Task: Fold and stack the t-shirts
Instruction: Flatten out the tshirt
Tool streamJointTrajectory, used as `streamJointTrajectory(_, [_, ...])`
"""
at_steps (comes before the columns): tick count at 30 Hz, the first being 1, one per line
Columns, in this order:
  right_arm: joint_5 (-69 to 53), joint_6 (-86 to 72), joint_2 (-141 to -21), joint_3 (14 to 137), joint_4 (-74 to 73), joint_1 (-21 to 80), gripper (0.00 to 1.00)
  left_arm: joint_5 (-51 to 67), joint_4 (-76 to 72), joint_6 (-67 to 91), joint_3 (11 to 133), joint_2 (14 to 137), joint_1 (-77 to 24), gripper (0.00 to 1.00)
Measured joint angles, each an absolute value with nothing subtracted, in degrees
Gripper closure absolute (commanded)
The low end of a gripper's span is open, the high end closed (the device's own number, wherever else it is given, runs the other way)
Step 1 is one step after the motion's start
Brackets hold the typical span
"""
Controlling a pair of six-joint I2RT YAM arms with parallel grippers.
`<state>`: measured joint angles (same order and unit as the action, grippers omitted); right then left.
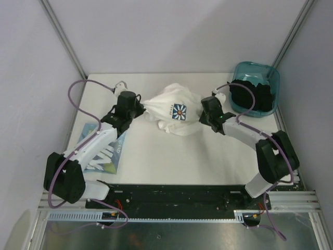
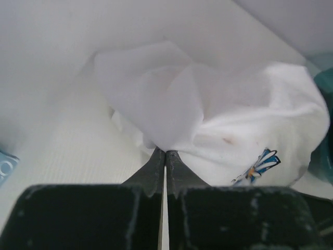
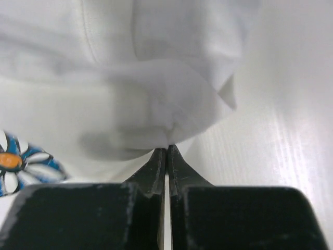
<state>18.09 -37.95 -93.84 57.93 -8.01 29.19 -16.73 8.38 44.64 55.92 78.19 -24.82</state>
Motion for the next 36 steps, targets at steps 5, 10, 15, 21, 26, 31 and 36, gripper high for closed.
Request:
streamJointTrajectory(5, [18.7,-33.6,-86.2,63.7,-15.4,26.0,1.0,-16.7,11.0,41.3,60.5,75.6,-21.3,1.0])
streamJointTrajectory(10, [16.2,-29.5,-79.3,73.0,-19.8,23.0,1.0,-15.7,13.0,37.8,67.2,74.1,-19.9,1.0])
streamJointTrajectory(15, [13.2,-26.9,-77.1,79.3,-22.6,22.1,1.0,-13.6,13.3,35.9,72.1,74.0,-18.2,1.0])
streamJointTrajectory(21, [10.7,-25.1,-79.0,84.2,-26.6,21.8,1.0,-10.7,14.5,35.4,76.5,77.1,-15.9,1.0])
streamJointTrajectory(26, [9.3,-24.1,-83.9,94.0,-30.2,20.5,1.0,-8.3,16.1,35.3,81.0,80.4,-14.4,1.0])
streamJointTrajectory(31, [7.4,-23.9,-89.1,108.4,-32.6,19.4,1.0,-5.3,17.3,35.4,89.5,82.3,-12.3,1.0])
streamJointTrajectory(36, [3.4,-24.3,-90.7,122.7,-35.8,18.9,1.0,-2.0,17.1,35.9,96.8,80.7,-10.8,1.0])
